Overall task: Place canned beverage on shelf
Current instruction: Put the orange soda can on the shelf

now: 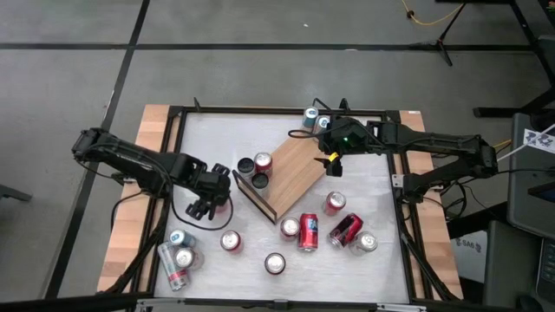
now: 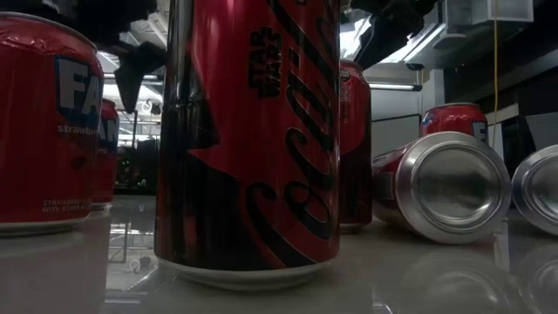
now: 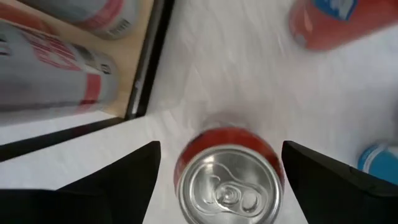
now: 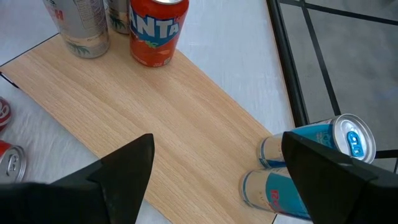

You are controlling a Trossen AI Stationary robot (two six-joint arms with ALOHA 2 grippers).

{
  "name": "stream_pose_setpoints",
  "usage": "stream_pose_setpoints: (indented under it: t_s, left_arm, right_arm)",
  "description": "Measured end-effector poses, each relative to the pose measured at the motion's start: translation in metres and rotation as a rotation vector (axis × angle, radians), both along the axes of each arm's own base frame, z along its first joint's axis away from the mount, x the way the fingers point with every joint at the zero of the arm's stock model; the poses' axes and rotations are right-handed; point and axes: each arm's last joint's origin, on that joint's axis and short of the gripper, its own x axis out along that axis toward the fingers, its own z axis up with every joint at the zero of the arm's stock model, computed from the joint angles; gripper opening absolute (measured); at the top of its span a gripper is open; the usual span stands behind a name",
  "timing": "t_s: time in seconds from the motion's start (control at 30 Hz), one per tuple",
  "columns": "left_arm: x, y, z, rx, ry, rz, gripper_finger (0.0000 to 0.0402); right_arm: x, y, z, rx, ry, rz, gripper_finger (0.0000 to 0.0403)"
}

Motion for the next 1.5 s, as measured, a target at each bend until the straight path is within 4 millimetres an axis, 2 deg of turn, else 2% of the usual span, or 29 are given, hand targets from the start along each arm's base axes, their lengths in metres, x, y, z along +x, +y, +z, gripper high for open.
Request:
stream_pose_setpoints:
  t_s: [0.2, 0.47, 0.83, 1.0, 1.2, 1.37, 1.5]
  left_arm:
    - [0.005, -0.001, 0.017, -0.06, -0.05, 0.148, 0.0325]
    - [0.011, -0.003, 0.043, -0.24, -0.117, 0.548, 0.0325]
    - [0.015, -0.008, 0.051, -0.508, -0.07, 0.915, 0.0325]
    - [0.012, -0.007, 0.049, -0.592, -0.001, 1.238, 0.0325]
    - [0.001, -0.004, 0.044, -0.568, 0.108, 1.558, 0.0325]
    - [-0.01, -0.002, 0.041, -0.483, 0.175, 1.715, 0.0325]
    - [-0.009, 0.0, 0.04, -0.454, 0.119, 1.794, 0.0325]
  right_arm:
    - [0.0, 0.0, 0.0, 0.0, 0.0, 0.0, 0.0342]
    - [0.0, 0.0, 0.0, 0.0, 0.0, 0.0, 0.0342]
    - [0.0, 0.0, 0.0, 0.0, 0.0, 0.0, 0.0342]
    - [0.0, 0.0, 0.0, 0.0, 0.0, 0.0, 0.0342]
    - [0.0, 0.0, 0.0, 0.0, 0.0, 0.0, 0.0342]
    - [0.0, 0.0, 0.0, 0.0, 0.0, 0.0, 0.0342]
    - [0.0, 0.0, 0.0, 0.0, 0.0, 0.0, 0.0342]
